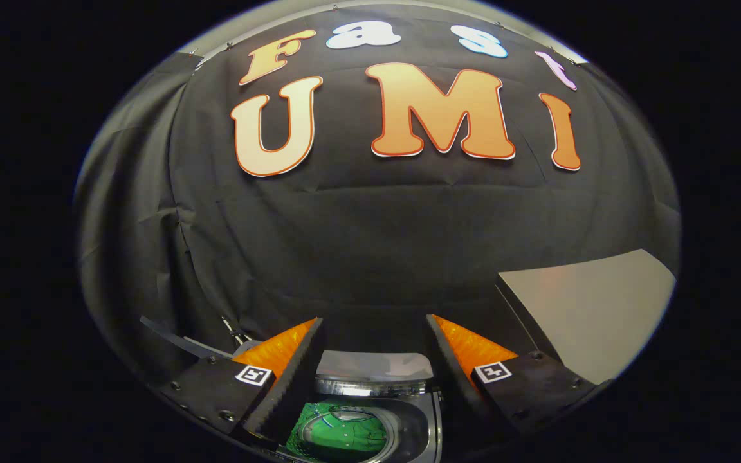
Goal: Put the clothes into the washing machine and then close the washing machine lid.
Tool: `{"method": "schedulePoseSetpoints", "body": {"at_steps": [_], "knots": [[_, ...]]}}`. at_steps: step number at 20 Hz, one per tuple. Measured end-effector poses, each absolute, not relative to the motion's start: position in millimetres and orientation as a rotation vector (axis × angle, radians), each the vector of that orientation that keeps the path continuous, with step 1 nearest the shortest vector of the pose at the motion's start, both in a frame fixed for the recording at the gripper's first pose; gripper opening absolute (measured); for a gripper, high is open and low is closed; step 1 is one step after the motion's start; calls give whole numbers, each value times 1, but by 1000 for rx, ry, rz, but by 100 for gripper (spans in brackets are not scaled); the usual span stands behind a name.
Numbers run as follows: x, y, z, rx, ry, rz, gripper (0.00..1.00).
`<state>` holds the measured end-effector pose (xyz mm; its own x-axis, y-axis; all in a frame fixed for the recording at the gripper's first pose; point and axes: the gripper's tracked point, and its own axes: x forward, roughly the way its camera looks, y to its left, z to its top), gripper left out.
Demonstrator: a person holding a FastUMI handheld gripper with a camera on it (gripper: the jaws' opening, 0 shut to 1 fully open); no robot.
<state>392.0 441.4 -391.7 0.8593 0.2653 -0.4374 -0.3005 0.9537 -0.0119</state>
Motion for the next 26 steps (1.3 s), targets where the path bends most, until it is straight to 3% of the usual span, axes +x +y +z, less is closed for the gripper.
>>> {"method": "schedulePoseSetpoints", "body": {"at_steps": [11, 18, 26], "knots": [[342, 426, -408, -79, 435, 318, 98], [281, 419, -483, -53, 606, 345, 100], [279, 435, -481, -67, 618, 371, 100]]}}
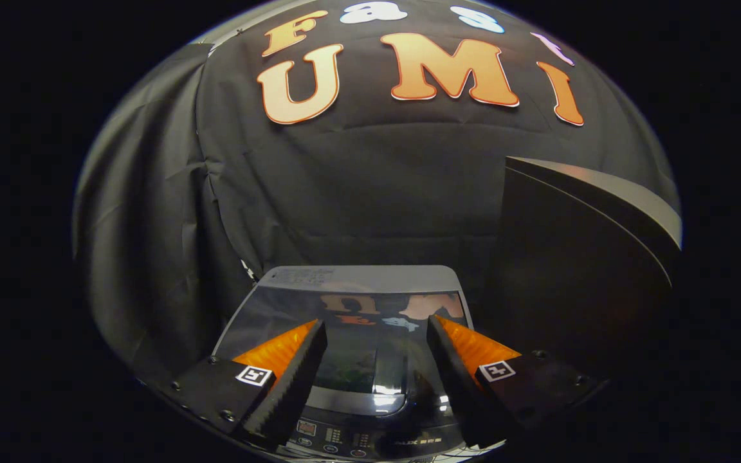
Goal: Put the clothes into the washing machine and then close the washing machine lid.
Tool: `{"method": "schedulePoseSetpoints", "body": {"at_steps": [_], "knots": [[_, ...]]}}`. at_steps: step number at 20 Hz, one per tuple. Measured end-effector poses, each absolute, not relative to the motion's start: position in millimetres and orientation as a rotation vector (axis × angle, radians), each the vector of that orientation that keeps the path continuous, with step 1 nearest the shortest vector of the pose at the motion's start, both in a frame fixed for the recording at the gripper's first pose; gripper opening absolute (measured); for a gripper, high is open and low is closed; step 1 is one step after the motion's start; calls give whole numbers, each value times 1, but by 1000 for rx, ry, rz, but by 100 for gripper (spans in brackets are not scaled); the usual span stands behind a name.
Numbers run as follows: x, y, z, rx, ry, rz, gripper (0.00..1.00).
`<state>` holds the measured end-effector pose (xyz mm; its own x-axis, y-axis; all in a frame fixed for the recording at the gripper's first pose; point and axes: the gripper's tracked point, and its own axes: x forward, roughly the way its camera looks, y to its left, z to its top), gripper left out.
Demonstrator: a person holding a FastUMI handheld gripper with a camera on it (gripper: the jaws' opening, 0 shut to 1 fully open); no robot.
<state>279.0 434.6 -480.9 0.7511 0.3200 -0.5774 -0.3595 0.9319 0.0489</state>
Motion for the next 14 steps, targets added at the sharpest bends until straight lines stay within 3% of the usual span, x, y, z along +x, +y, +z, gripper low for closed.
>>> {"method": "schedulePoseSetpoints", "body": {"at_steps": [7, 14], "knots": [[275, 452, -422, -123, 531, 410, 100], [250, 462, -278, -62, 266, 400, 100]]}}
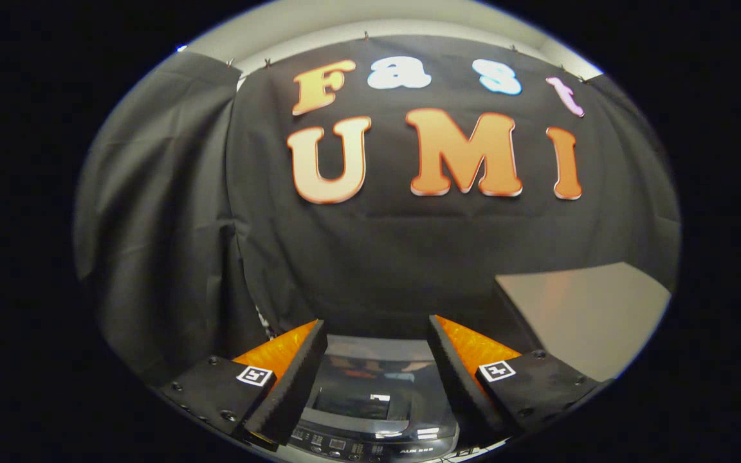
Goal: Put the clothes into the washing machine and then close the washing machine lid.
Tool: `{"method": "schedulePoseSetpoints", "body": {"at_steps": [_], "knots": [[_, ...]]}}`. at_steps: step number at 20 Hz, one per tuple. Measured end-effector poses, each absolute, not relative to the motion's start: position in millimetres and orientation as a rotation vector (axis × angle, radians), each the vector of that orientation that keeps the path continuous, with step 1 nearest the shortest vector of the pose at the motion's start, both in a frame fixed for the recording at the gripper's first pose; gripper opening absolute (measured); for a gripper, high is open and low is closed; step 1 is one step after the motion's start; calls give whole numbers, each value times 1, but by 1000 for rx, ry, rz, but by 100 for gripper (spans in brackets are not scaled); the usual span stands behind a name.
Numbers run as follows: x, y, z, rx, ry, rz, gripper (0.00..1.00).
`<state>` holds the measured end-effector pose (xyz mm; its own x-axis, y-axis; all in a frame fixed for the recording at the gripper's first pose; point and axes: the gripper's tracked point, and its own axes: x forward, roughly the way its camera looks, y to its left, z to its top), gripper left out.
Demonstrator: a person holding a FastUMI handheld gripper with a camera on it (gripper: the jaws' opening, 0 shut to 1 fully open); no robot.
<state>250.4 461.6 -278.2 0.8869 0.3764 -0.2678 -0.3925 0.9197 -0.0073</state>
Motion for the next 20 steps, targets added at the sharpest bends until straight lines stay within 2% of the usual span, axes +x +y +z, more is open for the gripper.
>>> {"method": "schedulePoseSetpoints", "body": {"at_steps": [5, 10, 15, 20], "knots": [[215, 419, -180, -70, 146, 414, 100], [164, 341, -121, -61, 104, 396, 100], [121, 243, -80, -43, 59, 352, 100], [84, 148, -71, -25, 34, 310, 100]]}}
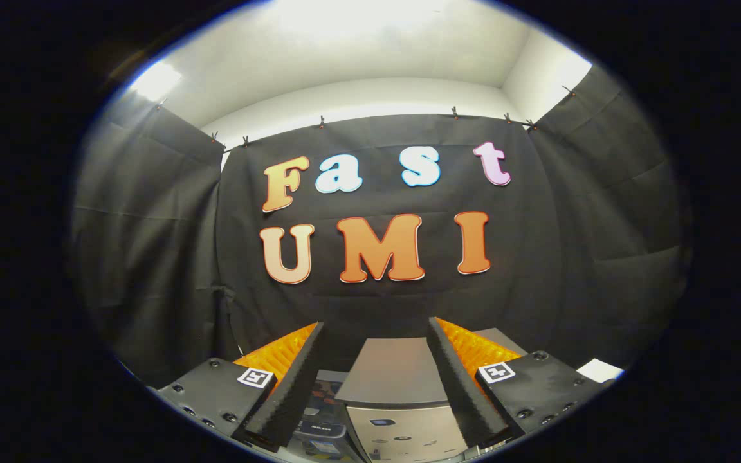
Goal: Put the clothes into the washing machine and then close the washing machine lid.
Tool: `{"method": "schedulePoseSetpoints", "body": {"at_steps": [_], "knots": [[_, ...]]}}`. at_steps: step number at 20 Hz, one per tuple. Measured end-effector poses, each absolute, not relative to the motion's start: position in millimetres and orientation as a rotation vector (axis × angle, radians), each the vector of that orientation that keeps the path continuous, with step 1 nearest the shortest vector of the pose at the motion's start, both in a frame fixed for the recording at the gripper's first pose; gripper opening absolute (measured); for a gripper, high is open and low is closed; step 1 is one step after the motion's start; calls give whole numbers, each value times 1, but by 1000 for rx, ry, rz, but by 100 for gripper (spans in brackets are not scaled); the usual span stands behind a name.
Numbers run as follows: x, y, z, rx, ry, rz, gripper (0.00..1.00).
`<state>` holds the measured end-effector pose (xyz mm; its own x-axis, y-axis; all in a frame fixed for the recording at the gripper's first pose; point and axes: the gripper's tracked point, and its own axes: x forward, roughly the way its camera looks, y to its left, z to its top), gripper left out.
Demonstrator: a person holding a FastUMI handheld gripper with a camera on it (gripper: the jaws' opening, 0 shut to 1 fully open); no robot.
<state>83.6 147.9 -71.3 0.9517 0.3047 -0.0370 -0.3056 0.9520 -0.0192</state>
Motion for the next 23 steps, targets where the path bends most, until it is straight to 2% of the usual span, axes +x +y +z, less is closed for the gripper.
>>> {"method": "schedulePoseSetpoints", "body": {"at_steps": [8, 23], "knots": [[41, 62, -68, -21, 6, 263, 100], [30, 83, -87, -91, 8, 327, 99]]}}
